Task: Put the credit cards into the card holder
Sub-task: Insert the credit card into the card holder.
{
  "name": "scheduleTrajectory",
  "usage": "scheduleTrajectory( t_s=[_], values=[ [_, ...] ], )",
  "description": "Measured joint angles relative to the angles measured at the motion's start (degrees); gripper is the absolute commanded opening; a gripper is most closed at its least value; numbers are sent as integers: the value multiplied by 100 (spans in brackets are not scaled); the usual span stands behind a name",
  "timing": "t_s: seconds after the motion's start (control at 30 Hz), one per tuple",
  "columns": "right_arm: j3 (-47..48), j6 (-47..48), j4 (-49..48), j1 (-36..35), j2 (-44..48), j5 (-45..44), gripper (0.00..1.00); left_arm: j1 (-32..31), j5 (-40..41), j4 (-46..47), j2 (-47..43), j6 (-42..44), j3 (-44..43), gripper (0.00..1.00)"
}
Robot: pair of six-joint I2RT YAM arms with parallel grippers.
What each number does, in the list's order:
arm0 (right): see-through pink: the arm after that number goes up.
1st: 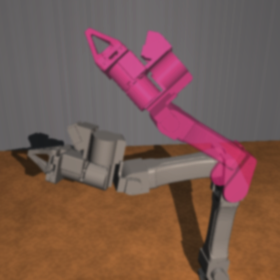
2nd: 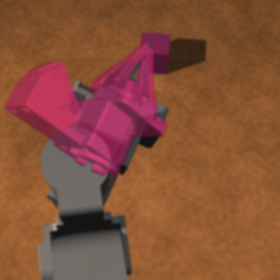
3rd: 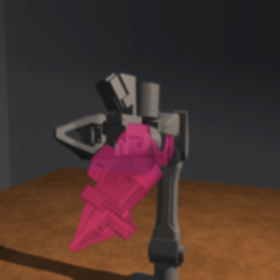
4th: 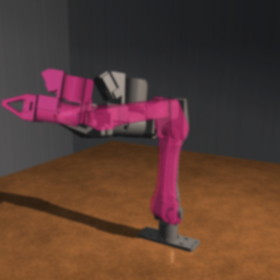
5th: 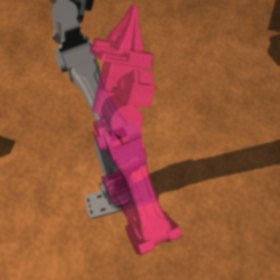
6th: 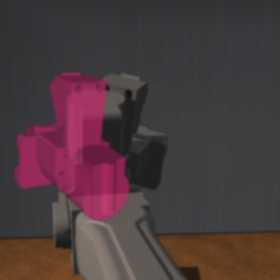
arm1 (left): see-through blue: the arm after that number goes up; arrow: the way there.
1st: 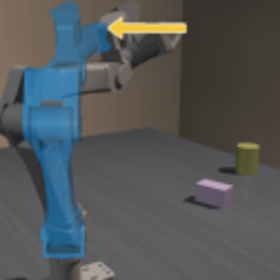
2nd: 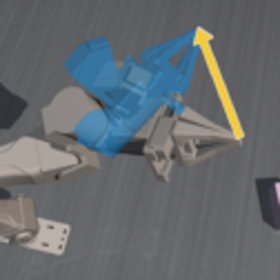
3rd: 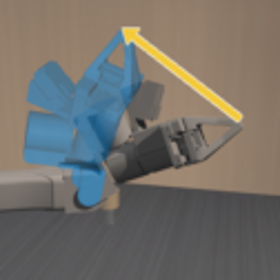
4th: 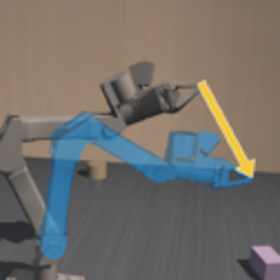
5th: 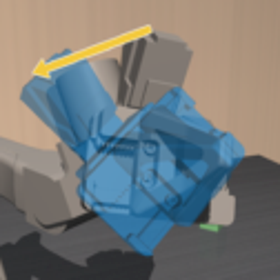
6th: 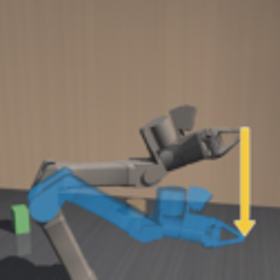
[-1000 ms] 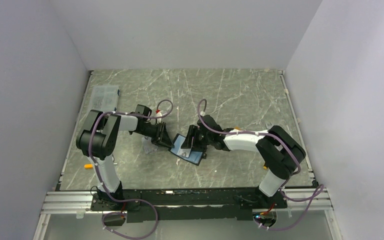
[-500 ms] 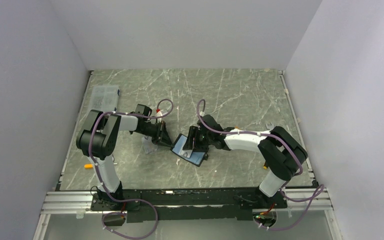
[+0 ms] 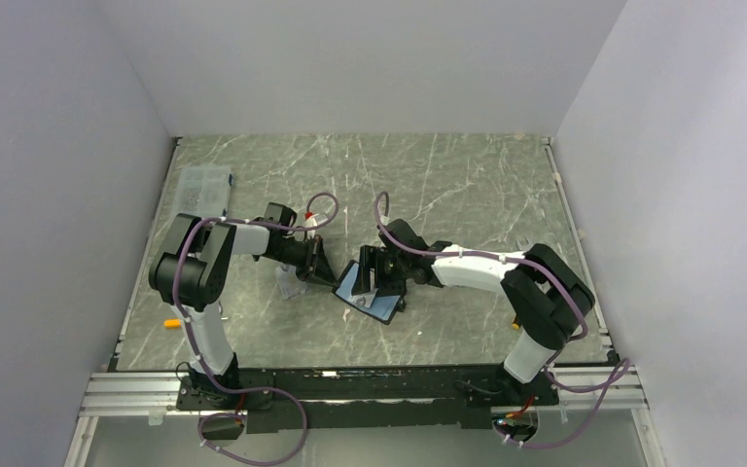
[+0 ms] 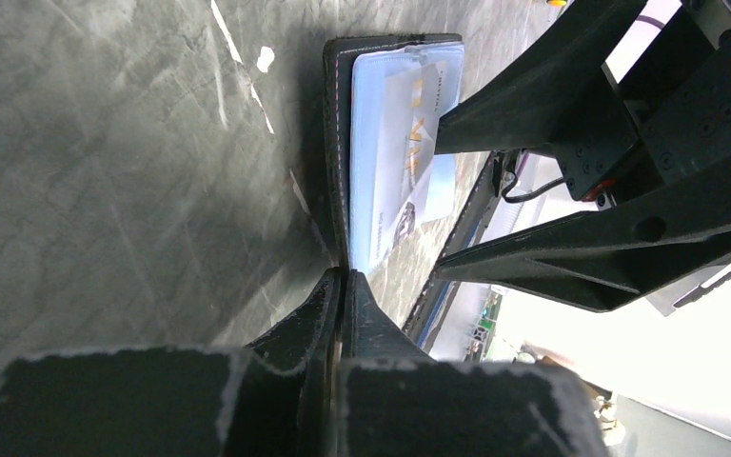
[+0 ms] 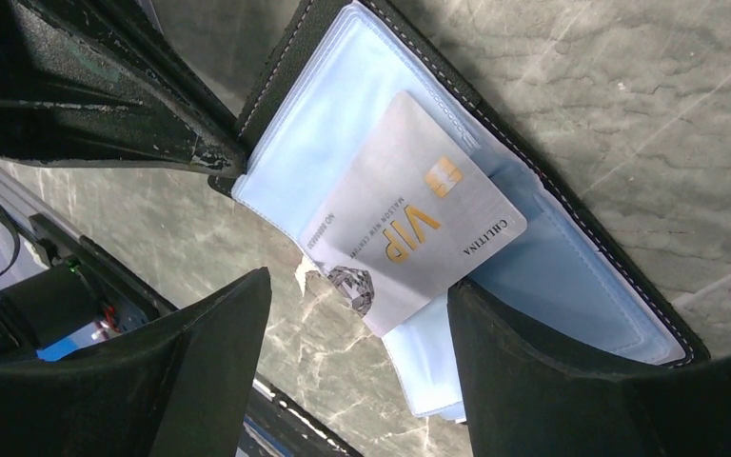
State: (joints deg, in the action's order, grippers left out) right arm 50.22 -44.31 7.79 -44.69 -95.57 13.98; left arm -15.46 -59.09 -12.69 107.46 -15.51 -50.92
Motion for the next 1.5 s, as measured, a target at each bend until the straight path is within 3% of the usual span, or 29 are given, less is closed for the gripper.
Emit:
scheduleTrajectory(
  t_s=[0.53,1.03,1.5],
  values=[
    [-92,225,249,-101,186,9,66,-11,-2,17,0,22,0,0],
    [949,341,938,-111,-656,170,67,-57,-2,17,0,122,0,0],
    [1189,643,1576,-319,-654,-116,68,-129,-50,17,0,114,0,0]
  ],
)
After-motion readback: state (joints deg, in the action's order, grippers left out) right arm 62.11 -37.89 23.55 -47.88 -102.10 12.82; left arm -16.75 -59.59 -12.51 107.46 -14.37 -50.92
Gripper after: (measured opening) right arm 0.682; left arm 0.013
